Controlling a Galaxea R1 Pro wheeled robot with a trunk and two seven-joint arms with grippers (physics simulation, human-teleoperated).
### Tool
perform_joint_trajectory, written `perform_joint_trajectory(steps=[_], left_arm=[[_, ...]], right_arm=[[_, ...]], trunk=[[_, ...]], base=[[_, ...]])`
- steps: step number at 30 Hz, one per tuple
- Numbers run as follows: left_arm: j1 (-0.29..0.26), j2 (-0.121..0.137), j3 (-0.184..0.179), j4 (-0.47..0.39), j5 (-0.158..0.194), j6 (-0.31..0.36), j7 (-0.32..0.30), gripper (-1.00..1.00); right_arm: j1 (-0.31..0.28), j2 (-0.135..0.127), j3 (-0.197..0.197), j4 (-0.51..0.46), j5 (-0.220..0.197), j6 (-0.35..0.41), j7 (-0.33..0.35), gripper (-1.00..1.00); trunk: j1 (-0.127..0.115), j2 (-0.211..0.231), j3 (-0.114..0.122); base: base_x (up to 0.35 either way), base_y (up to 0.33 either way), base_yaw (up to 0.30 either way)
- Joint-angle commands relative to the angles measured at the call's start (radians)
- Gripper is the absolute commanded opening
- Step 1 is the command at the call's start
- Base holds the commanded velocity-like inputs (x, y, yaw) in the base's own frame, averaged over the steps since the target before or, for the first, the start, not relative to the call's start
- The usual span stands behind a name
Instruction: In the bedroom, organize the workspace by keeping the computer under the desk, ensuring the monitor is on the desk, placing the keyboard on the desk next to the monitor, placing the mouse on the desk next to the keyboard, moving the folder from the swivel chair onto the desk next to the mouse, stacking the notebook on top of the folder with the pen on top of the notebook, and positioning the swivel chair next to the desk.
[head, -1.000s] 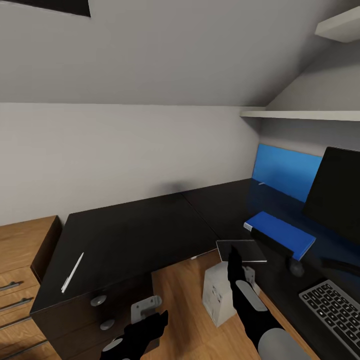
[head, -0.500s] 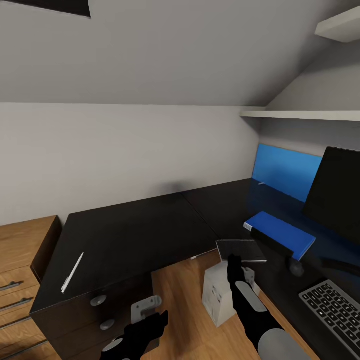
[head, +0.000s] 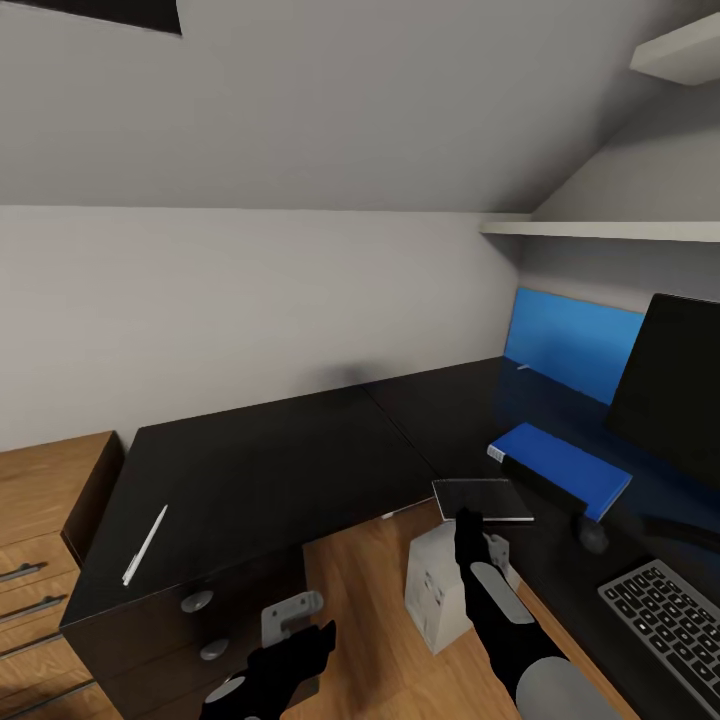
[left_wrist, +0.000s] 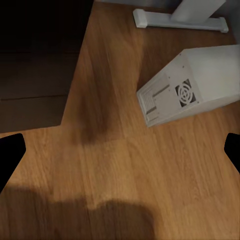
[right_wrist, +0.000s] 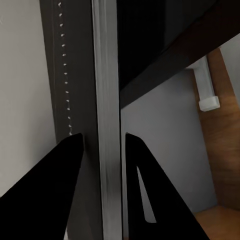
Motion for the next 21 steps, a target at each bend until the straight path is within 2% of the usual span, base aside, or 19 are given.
perform_joint_trajectory(steps=[1,12,18,21], left_arm=[[-0.001,0.001,-0.001,-0.001,0.006,0.002,0.008,1.00],[-0.001,-0.001,-0.002,0.000,0.006,0.002,0.009,1.00],[-0.001,-0.001,-0.001,0.000,0.006,0.002,0.010,1.00],[-0.001,-0.001,-0.001,0.000,0.006,0.003,0.010,1.00]], right_arm=[[0.000,-0.001,0.006,0.000,-0.016,-0.008,0.005,-1.00],[-0.001,0.005,0.016,-0.008,-0.011,-0.011,0.018,-1.00],[0.000,0.006,0.068,-0.020,0.058,-0.011,0.059,-1.00],[-0.001,0.006,0.079,-0.041,0.074,-0.011,0.064,-1.00]], trunk=[[0.000,-0.001,-0.001],[-0.042,0.076,0.033],[-0.065,0.118,0.052],[-0.077,0.139,0.062]], base=[[0.000,0.000,0.000],[0.000,0.000,0.000],[0.000,0.000,0.000],[0.000,0.000,0.000]])
